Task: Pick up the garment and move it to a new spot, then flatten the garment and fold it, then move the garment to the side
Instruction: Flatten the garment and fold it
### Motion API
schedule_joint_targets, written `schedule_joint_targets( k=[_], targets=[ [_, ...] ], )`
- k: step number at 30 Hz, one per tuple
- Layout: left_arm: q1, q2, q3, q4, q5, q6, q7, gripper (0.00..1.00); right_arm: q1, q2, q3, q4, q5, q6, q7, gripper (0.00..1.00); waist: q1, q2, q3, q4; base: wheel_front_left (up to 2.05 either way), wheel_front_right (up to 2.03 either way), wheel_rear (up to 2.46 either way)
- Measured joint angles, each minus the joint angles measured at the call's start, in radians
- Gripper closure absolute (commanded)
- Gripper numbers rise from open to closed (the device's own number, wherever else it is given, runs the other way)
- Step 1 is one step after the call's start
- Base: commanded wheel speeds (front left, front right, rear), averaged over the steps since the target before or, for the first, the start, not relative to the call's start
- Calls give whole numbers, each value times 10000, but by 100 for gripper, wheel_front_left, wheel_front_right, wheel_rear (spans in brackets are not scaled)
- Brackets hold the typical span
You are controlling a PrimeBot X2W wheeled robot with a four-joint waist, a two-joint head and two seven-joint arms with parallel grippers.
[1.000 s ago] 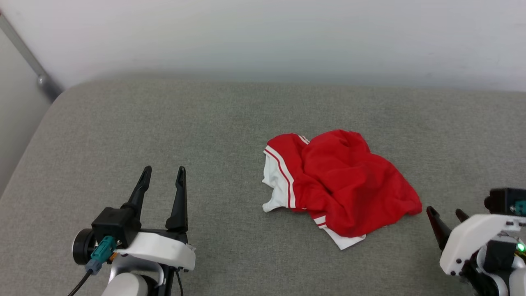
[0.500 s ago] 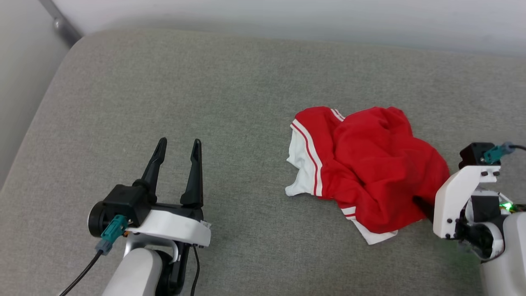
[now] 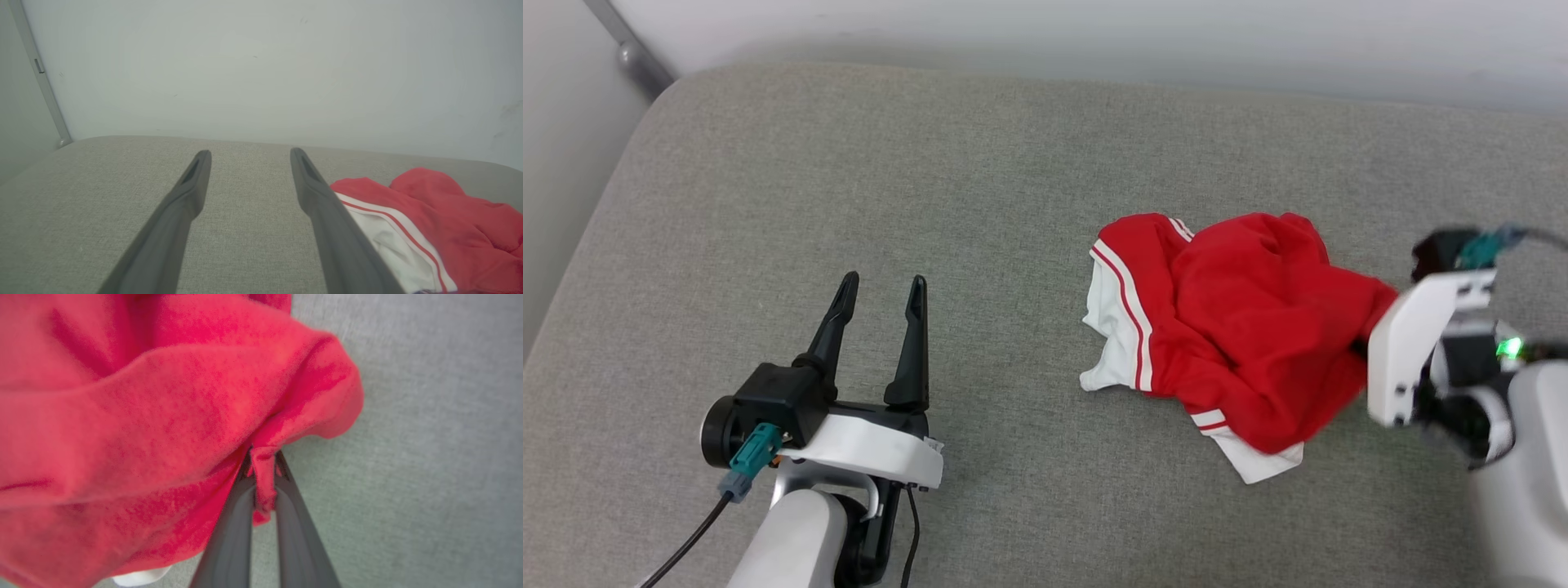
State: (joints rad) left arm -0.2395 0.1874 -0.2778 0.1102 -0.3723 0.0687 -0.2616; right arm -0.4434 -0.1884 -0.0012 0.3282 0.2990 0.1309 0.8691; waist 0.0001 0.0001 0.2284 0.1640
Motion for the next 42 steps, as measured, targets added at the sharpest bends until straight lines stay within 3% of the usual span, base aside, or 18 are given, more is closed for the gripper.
schedule_joint_targets(
  k=[6, 12, 17, 24, 25, 26, 27, 28, 37, 42],
  targets=[
    [-81, -136, -86, -10, 77, -138, -2, 0, -1472, -637, 221, -594, -405, 2, -807, 100, 0, 0, 99, 59, 0, 0, 0],
    [-529, -416, -215, -148, 176, -416, -12, 0, -3631, -1060, 33, -407, -968, 2, -1338, 100, 0, 0, 659, 359, 0, 0, 0],
    [-867, -644, -182, -286, 291, -604, -13, 0, -5361, -1124, -470, 240, -1321, 2, -2370, 100, 0, 0, 1361, 635, 0, 0, 0],
    [-1119, -936, -8, -286, 522, -832, -13, 0, -5369, -1028, -924, 2159, -1875, 2, -3620, 100, 1, 0, 2151, 995, 0, 0, 0],
    [-1120, -965, 25, -270, 546, -865, -13, 0, -5219, -1012, -968, 2452, -1883, 2, -3791, 95, 1, 0, 2199, 1024, 0, 0, 0],
    [-1120, -989, 69, -261, 579, -882, -13, 0, -5050, -999, -963, 2713, -1916, 2, -3988, 66, 1, 0, 2230, 1039, 0, 0, 0],
    [-1122, -1007, 109, -244, 625, -918, -12, 0, -4876, -999, -924, 2934, -2000, 2, -4228, 24, 1, 0, 2235, 1028, 0, 0, 0],
    [-1122, -1016, 171, -230, 654, -945, -13, 0, -4731, -980, -928, 3124, -2008, 2, -4489, 0, 1, 0, 2219, 998, 0, 0, 0],
    [-711, -905, 568, 61, 968, -1005, -13, 0, -3756, -872, -656, 3795, -1035, 2, -7039, 0, 0, 0, 1500, 462, 0, 0, 0],
    [-268, -731, 658, 161, 1037, -913, -12, 0, -2882, -989, -109, 3145, -489, 0, -7457, 0, 0, 0, 756, 89, 0, 0, 0]
  ],
)
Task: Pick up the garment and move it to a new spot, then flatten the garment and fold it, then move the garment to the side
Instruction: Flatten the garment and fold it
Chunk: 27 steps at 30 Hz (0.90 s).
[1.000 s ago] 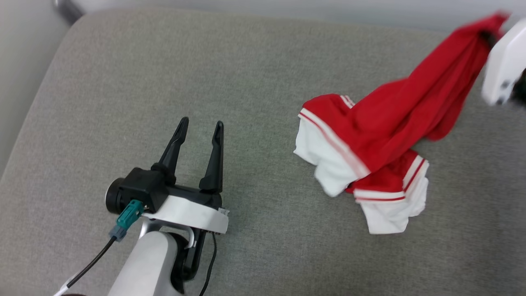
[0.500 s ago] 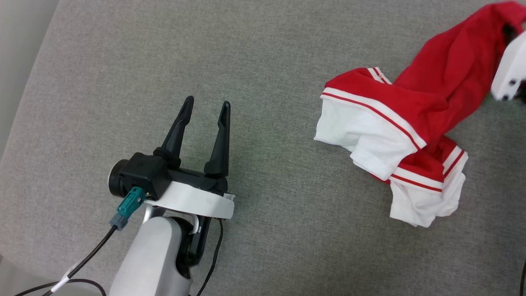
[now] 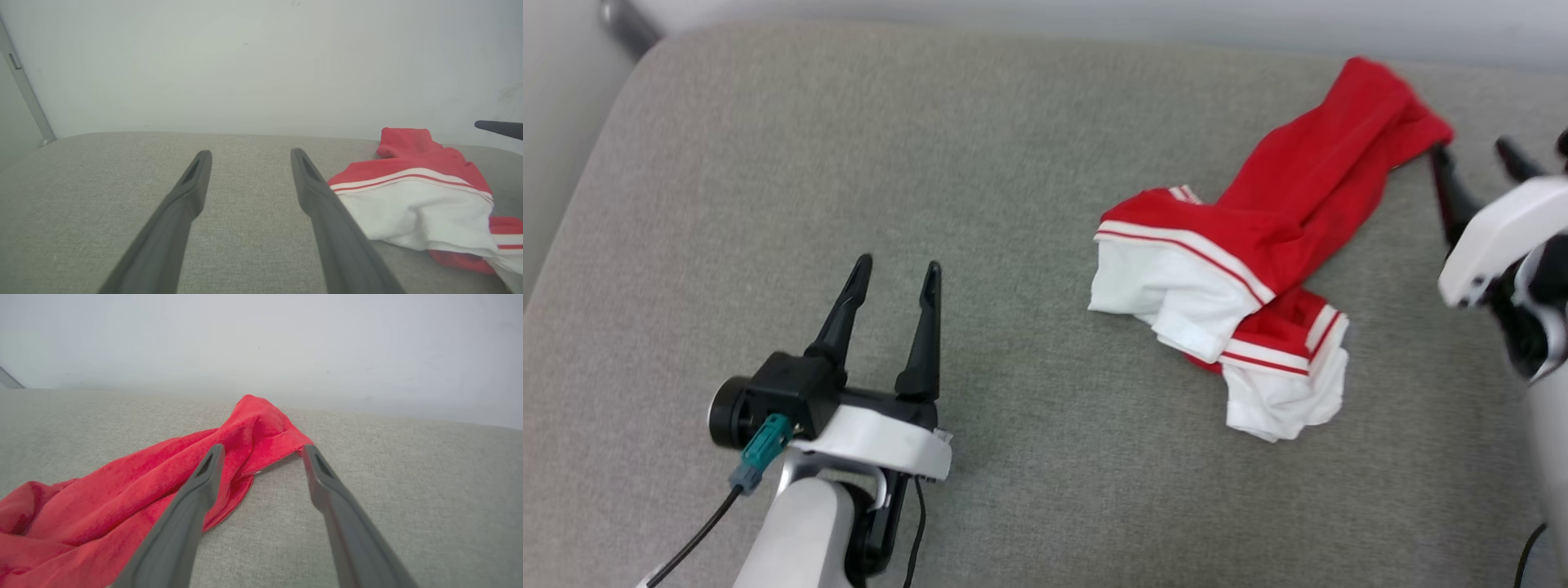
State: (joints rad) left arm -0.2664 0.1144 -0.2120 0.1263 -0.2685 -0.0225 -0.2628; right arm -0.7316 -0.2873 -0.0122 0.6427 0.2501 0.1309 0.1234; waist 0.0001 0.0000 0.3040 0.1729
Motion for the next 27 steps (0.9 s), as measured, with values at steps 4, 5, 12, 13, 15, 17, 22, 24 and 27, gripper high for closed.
schedule_joint_targets(
  k=[4, 5, 12, 13, 15, 17, 22, 24, 27],
  targets=[
    [383, 134, 94, -67, -15, 128, 81, 0, 1127, -52, 742, -880, 619, 2, 1319, 0, -1, 0, -588, -300, 0, 0, 0],
    [459, 178, 115, -107, -17, 148, 140, 0, 1443, -113, 1016, -1152, 819, 2, 1956, 0, -1, 0, -720, -380, 0, 0, 0],
    [815, 359, 138, -439, -73, 268, 407, 0, 3455, -493, 1588, -3684, 1762, 2, 5845, 0, -2, 0, -1293, -804, 0, 0, 0],
    [832, 374, 128, -483, -73, 272, 422, 0, 3700, -476, 1576, -4038, 1833, 0, 6276, 0, -2, 0, -1318, -824, 0, 0, 0],
    [859, 385, 111, -560, -75, 311, 476, 0, 4086, -418, 1597, -4683, 1904, 2, 6968, 0, -2, 0, -1302, -804, 0, 0, 0],
    [879, 387, 59, -604, -77, 314, 489, 0, 4373, -238, 1680, -5170, 1910, 0, 7553, 0, -2, 0, -1258, -747, 0, 0, 0],
    [872, 353, -36, -667, -94, 314, 487, 0, 4681, 115, 1985, -5680, 1766, 2, 8199, 0, -2, 0, -1076, -510, 0, 0, 0],
    [788, 313, -88, -663, -119, 307, 476, 0, 4670, 242, 2010, -5599, 1689, 2, 8286, 0, -2, 0, -958, -388, 0, 0, 0],
    [694, 259, -136, -621, -159, 295, 431, 0, 4548, 278, 2073, -5200, 1584, 0, 8147, 0, -2, 0, -760, -189, 0, 0, 0]
  ],
)
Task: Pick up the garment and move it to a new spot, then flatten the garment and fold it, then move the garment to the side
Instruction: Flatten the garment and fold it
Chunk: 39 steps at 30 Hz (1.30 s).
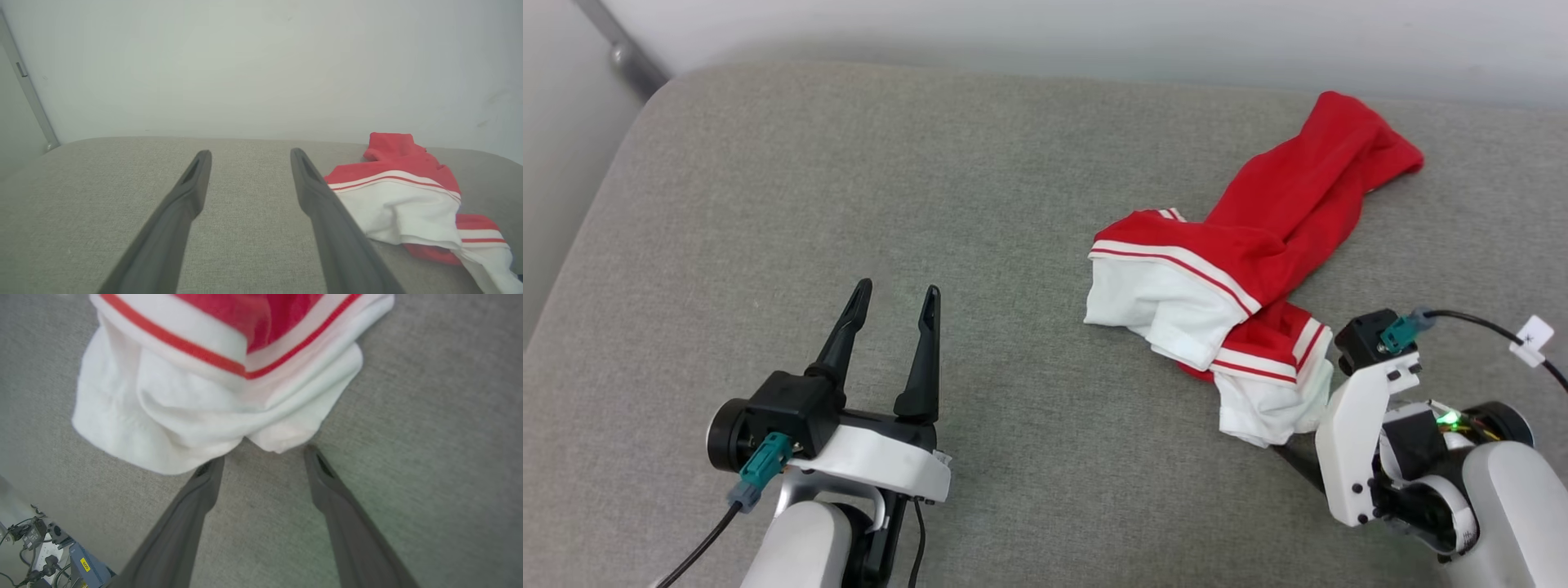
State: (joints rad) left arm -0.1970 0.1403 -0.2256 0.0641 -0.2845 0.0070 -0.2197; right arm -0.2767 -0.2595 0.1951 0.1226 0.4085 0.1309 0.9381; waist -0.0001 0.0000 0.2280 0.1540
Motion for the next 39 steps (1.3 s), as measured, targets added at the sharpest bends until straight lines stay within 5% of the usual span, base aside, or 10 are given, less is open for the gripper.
schedule_joint_targets(
  k=[5, 6, 7, 8, 20, 31, 39],
  targets=[
    [-127, -44, -25, 174, -15, -29, -115, 0, -432, -35, 190, 725, 86, 2, -184, 0, 0, 0, 273, 273, 0, 0, 0],
    [-128, -52, -25, 201, -17, -29, -127, 0, -502, -44, 201, 815, 165, 2, -192, 54, -1, 0, 313, 298, 0, 0, 0],
    [-128, -61, -25, 236, -21, -29, -138, 0, -546, -54, 226, 895, 161, 2, -244, 85, 0, 0, 343, 315, 0, 0, 0],
    [-129, -59, -23, 257, -29, -29, -142, 0, -593, -61, 249, 965, 188, 2, -270, 100, 0, 0, 362, 321, 0, 0, 0],
    [-68, 8, -46, 474, -33, 48, -228, 0, -471, -408, -155, -2, 123, 2, -957, 100, 1, 0, -150, -87, 0, 0, 0],
    [266, 157, -48, 247, -102, 198, -119, 0, 960, -184, -3777, -2462, -886, 0, -355, 100, 1, 0, -607, -706, 0, 0, 0],
    [271, 286, -73, 67, -115, 228, -48, 0, 2307, 838, -6180, -1580, -903, 2, -830, 100, 1, 0, -310, -759, 0, 0, 0]
  ],
)
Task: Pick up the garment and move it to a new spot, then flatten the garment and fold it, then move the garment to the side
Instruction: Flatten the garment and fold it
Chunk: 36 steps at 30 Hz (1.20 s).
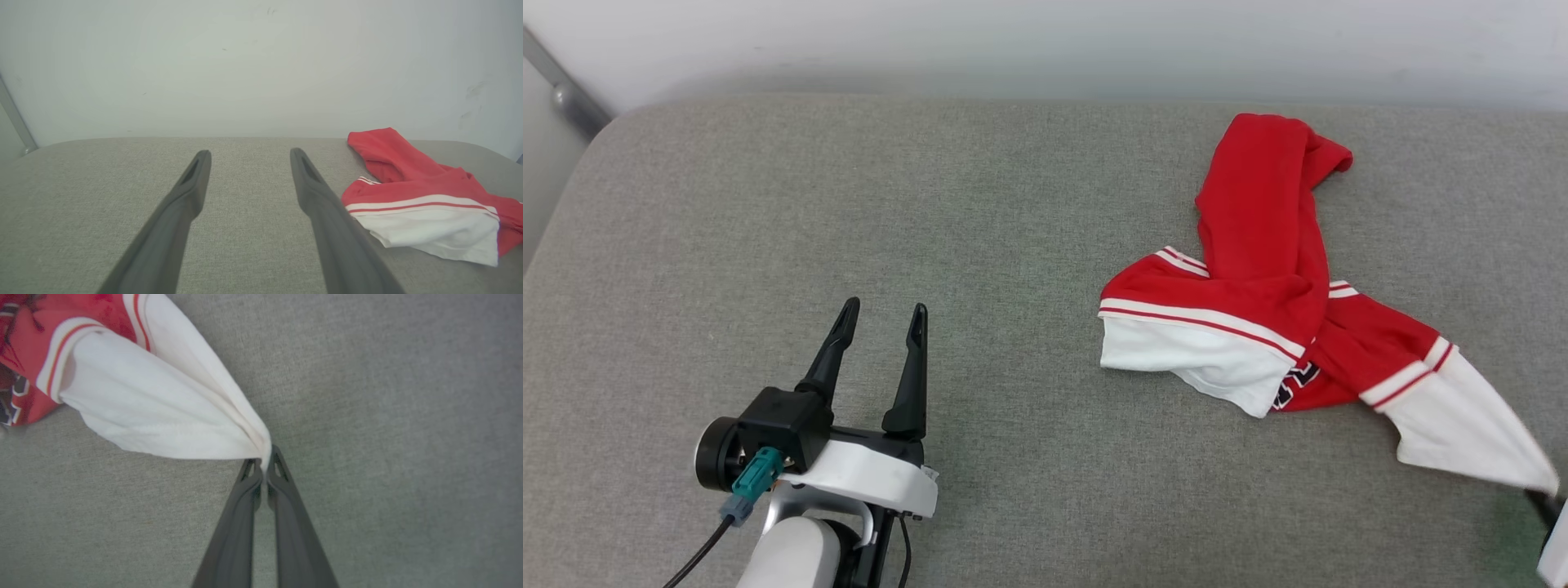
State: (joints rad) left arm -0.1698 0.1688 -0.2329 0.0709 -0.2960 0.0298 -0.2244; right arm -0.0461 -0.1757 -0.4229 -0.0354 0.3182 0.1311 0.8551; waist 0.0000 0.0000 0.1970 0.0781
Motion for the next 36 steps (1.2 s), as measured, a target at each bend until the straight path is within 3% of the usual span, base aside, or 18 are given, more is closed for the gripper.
schedule_joint_targets(
  k=[3, 4, 5, 6, 7, 13, 24, 36],
  targets=[
    [0, 31, 4, -8, -23, 54, 8, 0, 405, 445, -242, 1035, -21, 0, -704, 100, 0, 0, 53, 8, 0, 0, 0],
    [1, 46, 12, -8, -35, 54, 8, 0, 499, 506, -242, 1294, -94, 0, -1120, 90, 0, 0, 65, 10, 0, 0, 0],
    [-2, 61, 12, -10, -54, 54, 12, 0, 489, 545, -301, 1496, -201, 6, -1532, 47, 0, 0, 75, 11, 0, 0, 0],
    [0, 84, 21, -6, -52, 56, 17, 0, 464, 608, -301, 1722, -157, 6, -1743, 15, 0, 0, 74, 8, 0, 0, 0],
    [0, 117, 38, -6, -54, 58, 19, 0, 451, 708, -303, 1889, -31, 4, -1983, 0, 0, 0, 61, -6, 0, 0, 0],
    [102, 198, 15, -6, -63, 107, 115, 0, 543, 853, -25, 1825, -301, 4, -3172, 0, 0, 0, -183, -91, 0, 0, 0],
    [699, 380, -27, 50, -130, 280, 343, 0, 1171, 1080, 608, -767, -851, 0, -5112, 0, 0, 0, -1172, -150, 0, 0, 0],
    [1351, 602, -48, 31, -169, 506, 646, 0, 1554, 1220, 2520, -1283, -1609, 0, -7340, 0, 0, 0, -2131, -209, 0, 0, 0]
  ],
)
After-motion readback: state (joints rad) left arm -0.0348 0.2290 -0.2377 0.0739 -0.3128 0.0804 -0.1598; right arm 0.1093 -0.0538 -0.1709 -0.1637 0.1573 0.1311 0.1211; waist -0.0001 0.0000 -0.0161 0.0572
